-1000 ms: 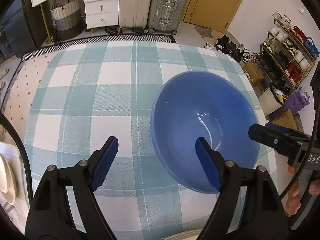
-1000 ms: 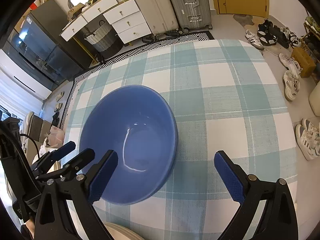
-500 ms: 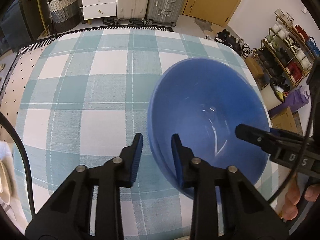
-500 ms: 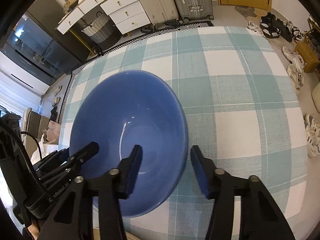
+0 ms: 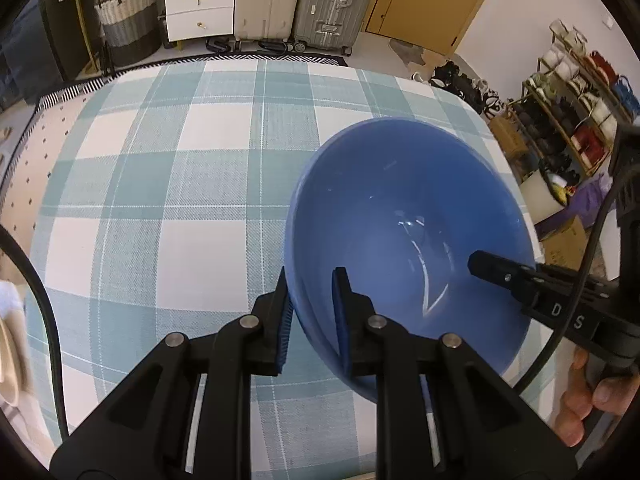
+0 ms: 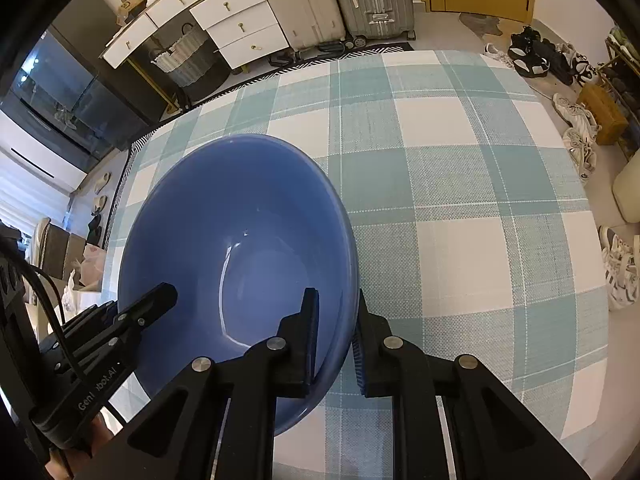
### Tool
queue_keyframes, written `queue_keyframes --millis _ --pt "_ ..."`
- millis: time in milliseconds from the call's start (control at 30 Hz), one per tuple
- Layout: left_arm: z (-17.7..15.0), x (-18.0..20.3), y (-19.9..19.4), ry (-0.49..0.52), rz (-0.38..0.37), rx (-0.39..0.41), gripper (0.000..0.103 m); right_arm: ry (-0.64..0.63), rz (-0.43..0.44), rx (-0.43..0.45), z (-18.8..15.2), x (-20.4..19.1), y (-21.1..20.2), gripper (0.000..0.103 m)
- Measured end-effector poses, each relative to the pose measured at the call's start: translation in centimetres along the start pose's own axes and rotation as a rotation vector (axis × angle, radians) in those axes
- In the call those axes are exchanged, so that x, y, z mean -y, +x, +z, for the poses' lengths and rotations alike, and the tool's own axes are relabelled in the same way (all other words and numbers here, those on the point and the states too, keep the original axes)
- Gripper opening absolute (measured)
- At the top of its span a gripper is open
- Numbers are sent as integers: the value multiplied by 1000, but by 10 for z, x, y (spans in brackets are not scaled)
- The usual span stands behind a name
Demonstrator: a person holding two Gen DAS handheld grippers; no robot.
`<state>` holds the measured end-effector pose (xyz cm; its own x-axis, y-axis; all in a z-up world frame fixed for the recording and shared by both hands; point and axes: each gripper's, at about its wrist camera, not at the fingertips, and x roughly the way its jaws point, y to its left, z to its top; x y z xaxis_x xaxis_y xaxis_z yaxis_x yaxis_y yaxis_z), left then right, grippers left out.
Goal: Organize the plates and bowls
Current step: 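Lift the nested blue bowls with both grippers and carry them over the cream plates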
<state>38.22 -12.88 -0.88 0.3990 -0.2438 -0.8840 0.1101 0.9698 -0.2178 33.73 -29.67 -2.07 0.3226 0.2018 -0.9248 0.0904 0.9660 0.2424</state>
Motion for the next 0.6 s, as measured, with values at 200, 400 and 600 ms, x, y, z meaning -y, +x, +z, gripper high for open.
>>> queue_keyframes --millis 200,400,600 --pt "-5 0 -7 14 21 25 16 8 6 9 -6 -3 -2 15" --pt "-12 -1 -20 14 23 39 16 -2 10 19 -11 -9 -10 15" --pt "-23 -4 -47 11 27 64 16 -29 15 44 -21 -23 -31 15"
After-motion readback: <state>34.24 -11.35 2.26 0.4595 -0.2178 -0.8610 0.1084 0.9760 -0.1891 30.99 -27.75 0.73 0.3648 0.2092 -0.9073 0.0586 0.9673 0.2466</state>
